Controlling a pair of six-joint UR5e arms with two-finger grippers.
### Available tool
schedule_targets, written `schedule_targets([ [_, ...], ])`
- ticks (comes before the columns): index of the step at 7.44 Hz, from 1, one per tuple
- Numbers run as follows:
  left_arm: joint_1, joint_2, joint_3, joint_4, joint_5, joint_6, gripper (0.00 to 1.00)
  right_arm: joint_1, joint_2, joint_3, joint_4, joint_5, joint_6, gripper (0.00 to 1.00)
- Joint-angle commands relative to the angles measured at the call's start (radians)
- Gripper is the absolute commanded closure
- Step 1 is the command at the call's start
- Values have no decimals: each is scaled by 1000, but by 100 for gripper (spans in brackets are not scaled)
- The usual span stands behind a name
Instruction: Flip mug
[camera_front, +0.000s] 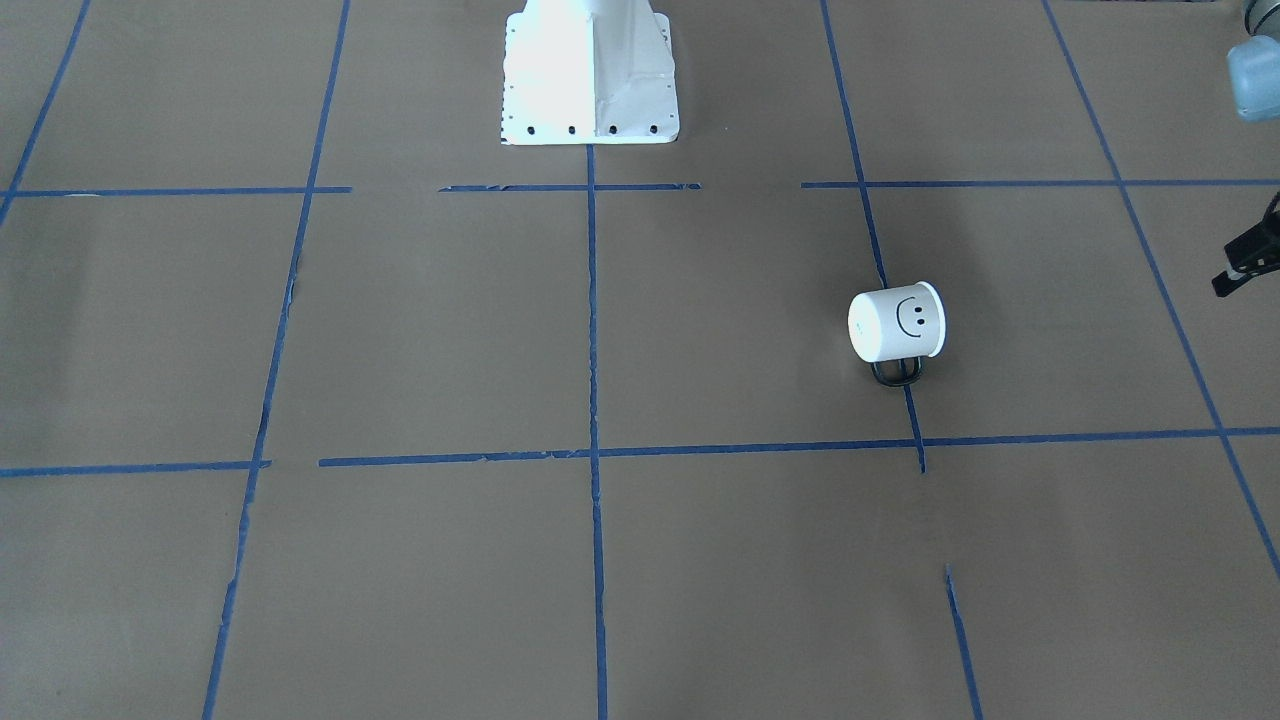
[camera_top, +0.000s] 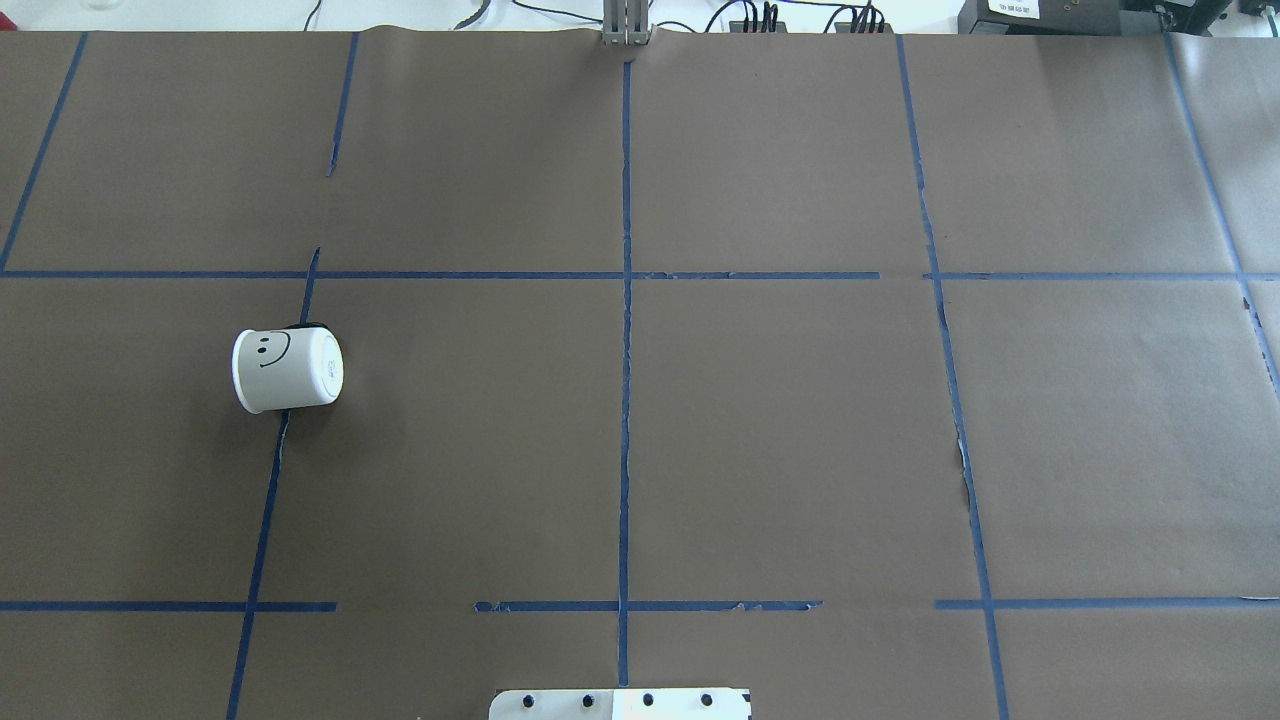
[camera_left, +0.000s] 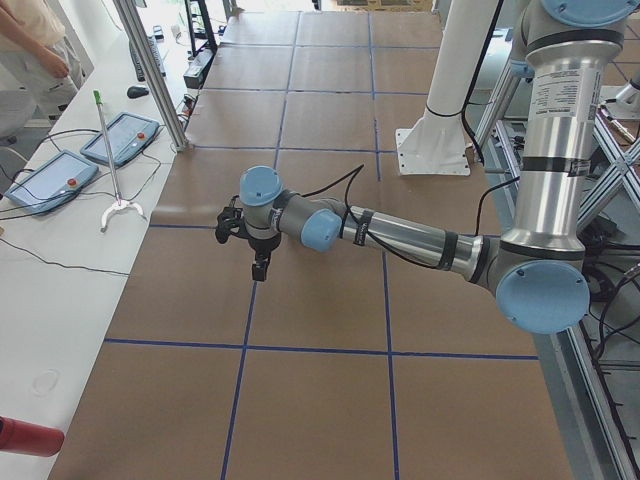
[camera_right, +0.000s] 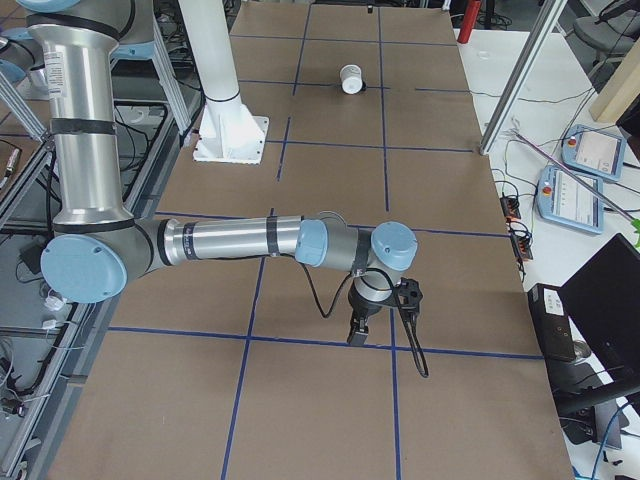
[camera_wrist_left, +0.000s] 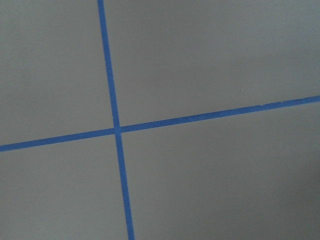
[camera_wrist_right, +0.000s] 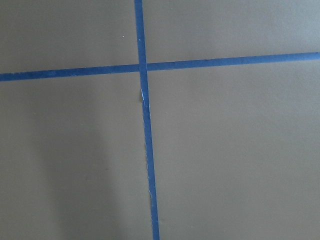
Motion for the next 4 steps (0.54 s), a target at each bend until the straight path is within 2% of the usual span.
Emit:
schedule_targets([
  [1, 154, 21, 15, -417, 23, -484, 0, 0, 1, 0, 0, 0, 0, 0],
  [2, 219, 32, 15, -583, 102, -682, 0, 0, 1, 0, 0, 0, 0, 0],
  [4, 369, 99, 18, -871, 307, -947, 0, 0, 1, 0, 0, 0, 0, 0],
])
